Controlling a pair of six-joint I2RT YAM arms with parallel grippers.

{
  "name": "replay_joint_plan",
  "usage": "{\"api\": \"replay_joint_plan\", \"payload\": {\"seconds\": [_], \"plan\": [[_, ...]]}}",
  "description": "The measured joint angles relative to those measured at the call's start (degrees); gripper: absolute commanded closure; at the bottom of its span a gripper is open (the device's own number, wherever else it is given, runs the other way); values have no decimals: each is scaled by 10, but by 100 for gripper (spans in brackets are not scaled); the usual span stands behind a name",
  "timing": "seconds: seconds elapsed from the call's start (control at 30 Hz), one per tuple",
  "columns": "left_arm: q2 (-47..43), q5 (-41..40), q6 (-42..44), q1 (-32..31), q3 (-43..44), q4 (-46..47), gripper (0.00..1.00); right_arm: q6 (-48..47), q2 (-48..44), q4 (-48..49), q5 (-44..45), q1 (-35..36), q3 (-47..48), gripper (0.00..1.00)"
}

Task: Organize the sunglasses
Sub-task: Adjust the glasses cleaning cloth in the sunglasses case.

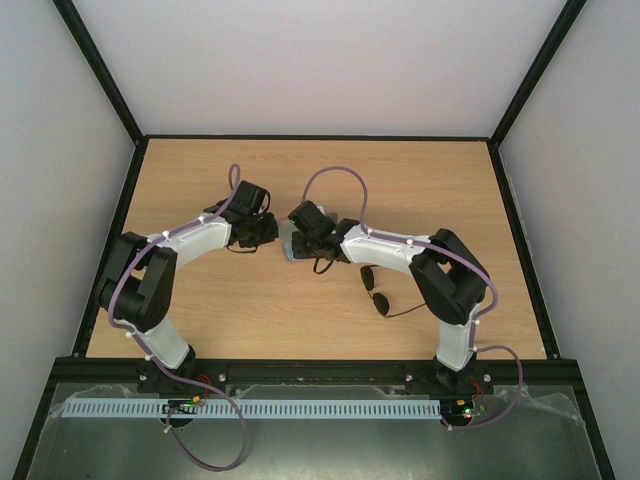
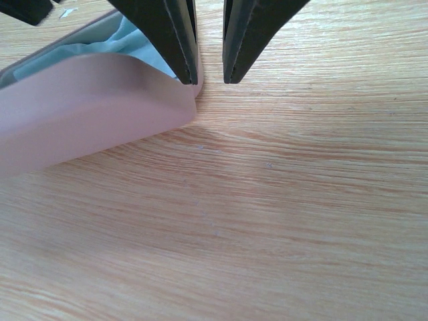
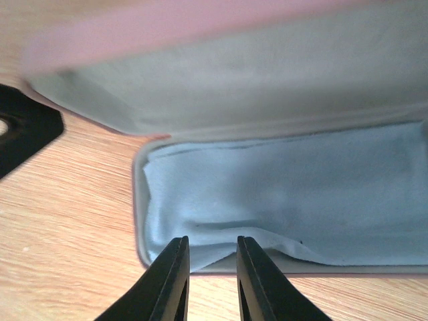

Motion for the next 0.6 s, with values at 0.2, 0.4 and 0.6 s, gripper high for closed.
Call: {"api": "replay_joint_plan", "payload": {"seconds": [0.2, 0.4, 0.6], "plan": [[-21, -5, 0, -11, 0, -4, 86, 0, -39, -10, 16, 0, 0, 78], [-38, -10, -8, -44, 0, -12, 84, 7, -71, -41, 21, -15, -27, 73], [-70, -10, -13, -85, 1, -33, 67, 38, -221, -124, 58, -46, -120, 54]]}}
